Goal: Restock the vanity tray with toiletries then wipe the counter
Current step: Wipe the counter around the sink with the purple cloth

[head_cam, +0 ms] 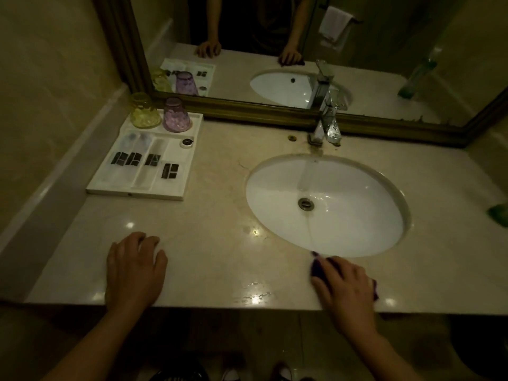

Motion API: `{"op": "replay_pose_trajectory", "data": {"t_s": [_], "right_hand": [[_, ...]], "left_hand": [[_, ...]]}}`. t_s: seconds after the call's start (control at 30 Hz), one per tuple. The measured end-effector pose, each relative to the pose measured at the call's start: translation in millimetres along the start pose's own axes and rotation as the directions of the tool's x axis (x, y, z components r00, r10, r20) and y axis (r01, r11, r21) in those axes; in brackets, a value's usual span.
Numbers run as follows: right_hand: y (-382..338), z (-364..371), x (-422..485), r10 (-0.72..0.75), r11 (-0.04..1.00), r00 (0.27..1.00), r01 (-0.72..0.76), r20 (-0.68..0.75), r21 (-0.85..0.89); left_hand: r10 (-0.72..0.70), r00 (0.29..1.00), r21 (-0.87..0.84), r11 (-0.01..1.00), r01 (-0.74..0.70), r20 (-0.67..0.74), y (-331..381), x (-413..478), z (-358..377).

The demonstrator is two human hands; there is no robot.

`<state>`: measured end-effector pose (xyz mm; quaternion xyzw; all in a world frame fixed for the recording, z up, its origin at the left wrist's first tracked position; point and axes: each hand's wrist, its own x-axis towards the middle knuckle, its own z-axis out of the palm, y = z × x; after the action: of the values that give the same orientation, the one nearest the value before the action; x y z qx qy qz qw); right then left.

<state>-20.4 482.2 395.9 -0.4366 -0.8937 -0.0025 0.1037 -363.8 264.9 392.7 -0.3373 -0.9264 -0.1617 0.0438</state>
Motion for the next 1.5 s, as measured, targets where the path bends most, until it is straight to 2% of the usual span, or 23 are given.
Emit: {"op": "replay_pose_trajectory", "data": {"t_s": [0.1,0.17,0.2,0.27,0.33,0.4,0.43,0.47,0.5,0.57,0.6,0.67,0.73,0.8,0.9,1.0,1.07,1.1,1.17,1.23,1.33,1.5], "right_hand": [[-1,5,13,0.277,0.96,0.961,-0.277,0.0,-0.036],[-34,8,16,0.324,0.946,0.946,-0.323,0.003,-0.028],[-57,9,15,0.285,0.958,0.958,-0.285,0.015,-0.012],[-113,8,8,0.116,0.993,0.993,-0.117,0.026,0.024],[-171,3,-6,-0.158,0.982,0.987,0.157,-0.001,0.102],[-214,-2,-21,-0.471,0.861,0.88,0.444,0.058,0.248],[-225,-5,-24,-0.556,0.794,0.824,0.491,0.104,0.358],[-227,-10,-24,-0.564,0.76,0.814,0.446,0.138,0.472],[-221,-16,-19,-0.49,0.75,0.86,0.332,0.144,0.572],[-190,-27,4,-0.232,0.712,0.958,0.052,0.166,0.7],[-169,-29,21,-0.129,0.701,0.973,-0.047,0.192,0.711],[-121,-32,57,0.022,0.735,0.959,-0.208,0.284,0.645],[-82,-31,77,0.054,0.821,0.939,-0.235,0.338,0.521],[-57,-22,70,0.002,0.921,0.953,-0.12,0.303,0.37],[-51,-2,32,-0.116,0.973,0.984,0.085,0.133,0.215],[-78,11,1,-0.093,0.987,0.993,0.082,0.073,0.139],[-107,15,-15,-0.113,0.981,0.993,0.104,0.045,0.161],[-123,16,-21,-0.167,0.971,0.986,0.161,0.018,0.177],[-160,15,-27,-0.356,0.91,0.935,0.348,-0.005,0.225],[-193,12,-23,-0.487,0.834,0.873,0.46,0.017,0.305],[-218,4,4,-0.468,0.795,0.884,0.413,0.016,0.445],[-205,-4,53,-0.451,0.798,0.892,0.416,-0.024,0.435]], "left_hand": [[-0.001,1.0,0.013,1.0,0.001,0.009,0,0,0],[0.006,1.0,0.02,1.0,-0.007,0.013,0,0,0],[0.006,1.0,0.022,1.0,-0.006,0.015,0,0,0],[-0.002,1.0,0.017,1.0,0.002,0.018,1,0,-1],[-0.007,1.0,0.002,1.0,0.007,0.014,1,1,-2],[-0.005,1.0,-0.015,1.0,0.005,0.009,-1,0,-2],[-0.004,1.0,-0.026,1.0,0.004,0.003,-2,0,-3],[0.0,1.0,-0.038,0.999,0.0,-0.006,-3,-1,-2],[0.003,1.0,-0.049,0.999,-0.004,-0.016,-3,-1,-2],[-0.004,1.0,-0.061,0.998,0.003,-0.024,-4,-1,-3],[-0.006,1.0,-0.059,0.998,0.005,-0.02,-2,-1,-3],[-0.005,1.0,-0.051,0.999,0.004,-0.017,0,-2,-3],[-0.011,1.0,-0.049,0.999,0.01,-0.013,1,0,-5],[-0.014,1.0,-0.042,0.999,0.014,-0.002,2,0,-7],[-0.019,1.0,-0.024,1.0,0.02,0.019,2,0,-6],[-0.015,1.0,-0.004,1.0,0.015,0.011,3,2,-6],[-0.017,1.0,-0.004,1.0,0.017,0.005,4,2,-5],[-0.012,1.0,-0.001,1.0,0.012,0.005,4,2,-5],[0.0,1.0,-0.001,1.0,0.0,0.007,3,2,-4],[0.004,1.0,-0.011,1.0,-0.004,0.007,-1,2,-2],[-0.015,0.999,-0.039,0.999,0.017,0.042,-5,1,-2],[-0.026,0.993,-0.163,0.986,0.045,0.115,-10,4,-12]]}}
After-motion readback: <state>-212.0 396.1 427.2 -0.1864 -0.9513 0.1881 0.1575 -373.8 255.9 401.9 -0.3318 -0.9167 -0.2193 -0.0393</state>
